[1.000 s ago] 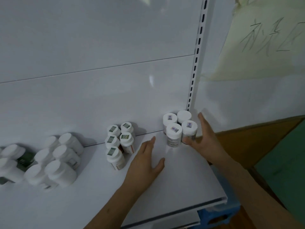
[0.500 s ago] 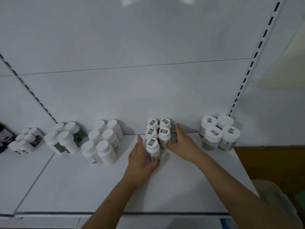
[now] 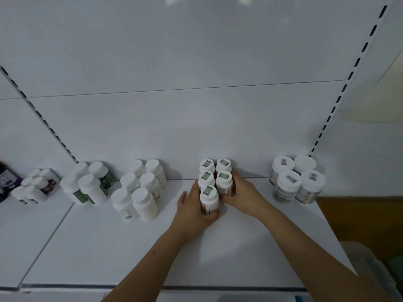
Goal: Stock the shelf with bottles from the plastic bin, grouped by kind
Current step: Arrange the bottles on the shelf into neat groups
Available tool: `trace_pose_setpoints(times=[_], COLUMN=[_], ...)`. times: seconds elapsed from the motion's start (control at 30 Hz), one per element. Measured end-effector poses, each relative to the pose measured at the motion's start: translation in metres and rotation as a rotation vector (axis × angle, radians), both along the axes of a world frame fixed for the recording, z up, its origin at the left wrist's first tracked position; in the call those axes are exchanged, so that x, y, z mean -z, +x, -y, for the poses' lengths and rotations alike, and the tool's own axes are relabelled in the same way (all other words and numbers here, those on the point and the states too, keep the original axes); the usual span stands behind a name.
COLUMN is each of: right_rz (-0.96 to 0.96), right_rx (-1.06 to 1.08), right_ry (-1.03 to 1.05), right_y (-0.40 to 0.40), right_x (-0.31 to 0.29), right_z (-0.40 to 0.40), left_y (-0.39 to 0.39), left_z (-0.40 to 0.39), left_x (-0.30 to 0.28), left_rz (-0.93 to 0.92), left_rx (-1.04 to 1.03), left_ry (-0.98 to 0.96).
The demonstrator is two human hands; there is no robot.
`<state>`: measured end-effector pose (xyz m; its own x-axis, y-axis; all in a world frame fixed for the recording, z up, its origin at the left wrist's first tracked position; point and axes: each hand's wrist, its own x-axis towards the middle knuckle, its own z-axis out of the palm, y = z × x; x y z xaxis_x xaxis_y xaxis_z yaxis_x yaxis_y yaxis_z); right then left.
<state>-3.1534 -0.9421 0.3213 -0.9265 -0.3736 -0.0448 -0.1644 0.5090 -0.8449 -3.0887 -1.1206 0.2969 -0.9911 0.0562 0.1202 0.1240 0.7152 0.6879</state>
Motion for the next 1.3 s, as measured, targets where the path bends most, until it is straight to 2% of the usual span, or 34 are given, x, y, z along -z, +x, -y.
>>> trace_pose_setpoints(times=[0.27,0.33,0.43,0.53,0.63,0.7,0.77,0.83,0.9,0.97,1.03,1.3], right_rz=[0.086,-0.013,-0.26,-0.322,-0.331,-0.26,-0.093,0.126,0.248,0.286,0.296,0.271], right_rx=[0.053,0.188,0.317,0.172,-0.052,-0.156,-0.164,-0.119,-0.05,0.007,0.067,0.163], right_ry=[-0.037,0.001,-0.23,-0.439,-0.427,-0.354,-0.348,-0.437,-0.509,-0.534,-0.517,-0.521], right_y=[0.008,0.017,0.039,0.062,0.08,0.08,0.076,0.068,0.061,0.057,0.054,0.051], right_x=[-0.003,-0.013,-0.039,-0.06,-0.051,-0.032,-0.018,-0.013,-0.01,-0.011,-0.013,-0.016], right_z=[-0.007,-0.008,0.005,0.046,0.1,0.131,0.153,0.171,0.185,0.196,0.205,0.222], left_y=[0.002,0.025,0.076,0.116,0.137,0.138,0.13,0.119,0.106,0.092,0.079,0.061], left_z=[0.005,0.012,0.031,0.056,0.086,0.111,0.135,0.151,0.152,0.15,0.151,0.159], left_x=[0.003,-0.003,-0.018,-0.034,-0.044,-0.041,-0.028,-0.019,-0.023,-0.03,-0.037,-0.031], left_rz=[0.077,0.115,-0.046,-0.208,-0.303,-0.323,-0.22,-0.083,-0.009,-0.009,-0.002,-0.03], left_rx=[-0.001,-0.005,0.031,-0.132,-0.401,-0.521,-0.562,-0.519,-0.396,-0.279,-0.259,-0.182], left_ry=[-0.003,0.013,0.107,0.246,0.338,0.297,0.231,0.204,0.236,0.352,0.434,0.541])
